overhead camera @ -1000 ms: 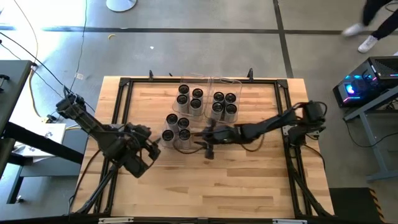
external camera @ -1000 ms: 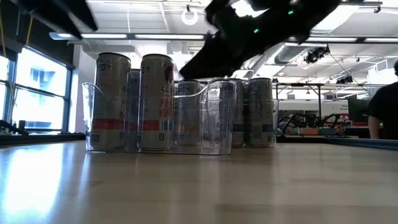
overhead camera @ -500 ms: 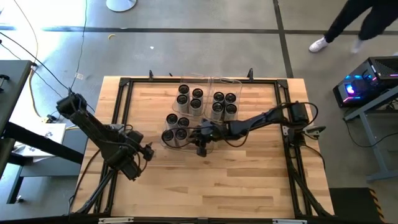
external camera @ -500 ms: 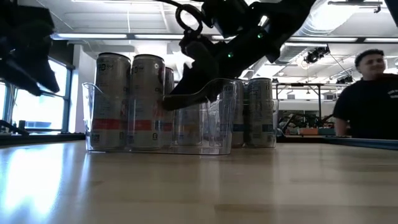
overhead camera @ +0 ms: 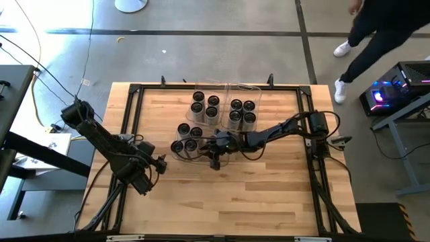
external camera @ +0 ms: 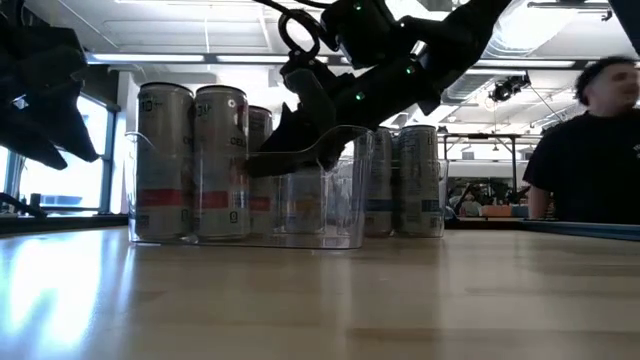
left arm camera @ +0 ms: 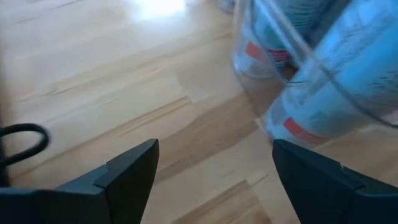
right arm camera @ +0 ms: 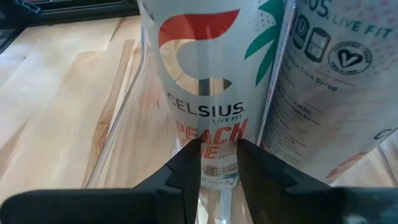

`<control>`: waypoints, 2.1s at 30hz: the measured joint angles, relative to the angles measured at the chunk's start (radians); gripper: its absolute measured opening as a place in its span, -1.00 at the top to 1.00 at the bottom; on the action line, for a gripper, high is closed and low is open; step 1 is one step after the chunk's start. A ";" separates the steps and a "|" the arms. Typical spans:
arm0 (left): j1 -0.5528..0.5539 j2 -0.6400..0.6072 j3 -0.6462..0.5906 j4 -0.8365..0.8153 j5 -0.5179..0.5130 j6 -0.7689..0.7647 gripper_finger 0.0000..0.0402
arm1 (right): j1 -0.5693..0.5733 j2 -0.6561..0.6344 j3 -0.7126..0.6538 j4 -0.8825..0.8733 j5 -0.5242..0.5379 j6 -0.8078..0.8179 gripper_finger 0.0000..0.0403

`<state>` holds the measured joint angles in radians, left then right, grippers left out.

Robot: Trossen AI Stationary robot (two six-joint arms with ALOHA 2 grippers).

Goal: Sort soda cans
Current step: Adjust the white-pink soda can in the bottom transparent bin, then move the bottom transparent bin to the top left of the table

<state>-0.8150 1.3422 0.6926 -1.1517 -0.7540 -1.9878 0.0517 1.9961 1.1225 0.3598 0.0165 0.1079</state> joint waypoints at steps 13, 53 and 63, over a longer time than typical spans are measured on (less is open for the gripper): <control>-0.018 0.054 0.000 0.112 -0.008 0.050 -0.54 | 0.005 -0.094 -0.002 -0.180 0.013 -0.026 0.52; 0.106 0.130 -0.304 0.604 -0.244 0.450 -0.54 | 0.039 -0.430 -0.385 -0.288 0.316 0.329 0.52; 0.201 0.130 -0.305 0.625 -0.329 0.469 -0.05 | 0.038 -0.430 -0.385 -0.273 0.313 0.329 0.52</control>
<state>-0.6136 1.4723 0.3878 -0.5265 -1.0829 -1.5187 0.0895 1.5661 0.7380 0.0866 0.3293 0.4370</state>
